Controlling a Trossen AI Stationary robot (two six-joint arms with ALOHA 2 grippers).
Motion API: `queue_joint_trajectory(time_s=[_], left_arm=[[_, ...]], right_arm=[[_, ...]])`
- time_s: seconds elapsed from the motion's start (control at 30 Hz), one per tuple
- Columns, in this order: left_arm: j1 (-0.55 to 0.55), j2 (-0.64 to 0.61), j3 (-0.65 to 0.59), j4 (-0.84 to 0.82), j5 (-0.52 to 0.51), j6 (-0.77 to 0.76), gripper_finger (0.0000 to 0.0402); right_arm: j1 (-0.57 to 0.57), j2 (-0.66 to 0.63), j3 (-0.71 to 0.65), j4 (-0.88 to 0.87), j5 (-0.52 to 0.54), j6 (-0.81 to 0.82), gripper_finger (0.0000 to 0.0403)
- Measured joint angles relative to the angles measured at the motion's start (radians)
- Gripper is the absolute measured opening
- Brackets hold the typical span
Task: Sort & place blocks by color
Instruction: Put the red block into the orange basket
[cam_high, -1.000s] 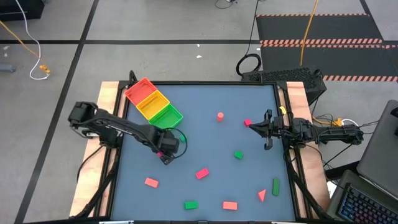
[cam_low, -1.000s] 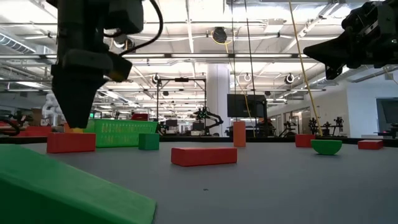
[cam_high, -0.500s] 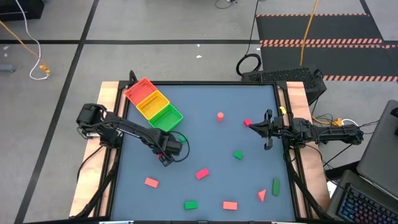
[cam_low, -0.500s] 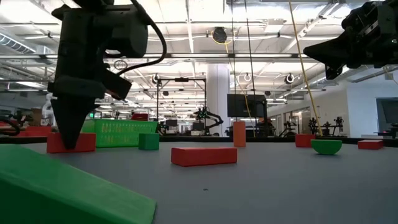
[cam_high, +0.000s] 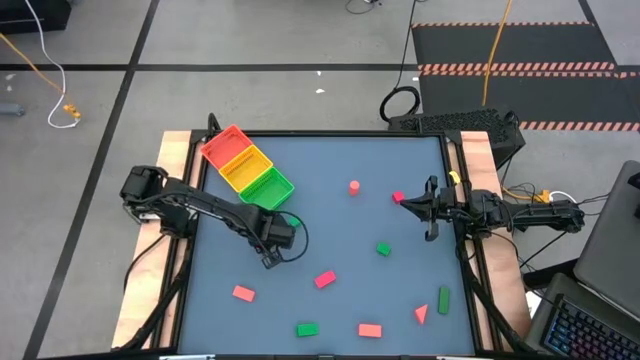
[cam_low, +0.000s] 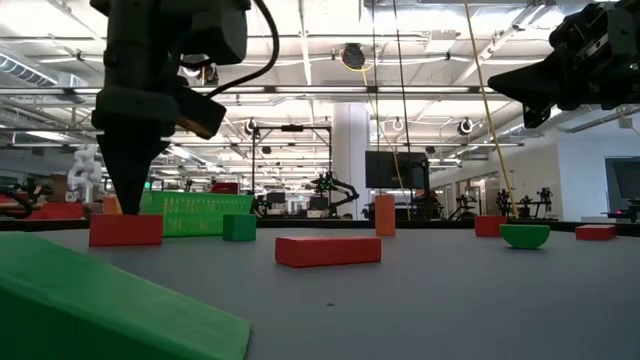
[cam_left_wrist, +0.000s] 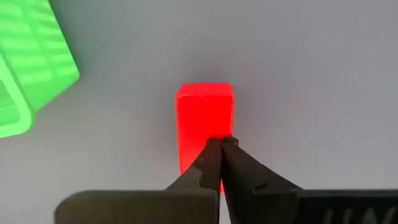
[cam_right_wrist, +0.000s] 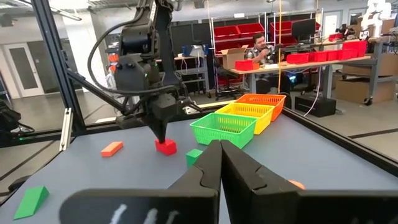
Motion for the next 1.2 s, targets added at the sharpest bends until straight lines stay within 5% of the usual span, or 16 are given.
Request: queue_joint_trajectory(time_s=[0.33, 0.87, 1.2], left_arm=[[0.000, -0.031, -0.007, -0.017, 0.032, -0.002, 0.0011], [-0.003, -0.034, -0.006, -0.054, -0.020, 0.070, 0.0244], [-0.007, -0.027, -0.008, -0.031, -0.067, 0.088, 0.0291]], right_arm=[[0.000, 0.002, 0.000, 0.002, 0.000, 0.000, 0.0000], [0.000, 0.002, 0.000, 0.005, 0.000, 0.000, 0.0000], [0.000, 0.002, 0.000, 0.004, 0.000, 0.000, 0.0000]])
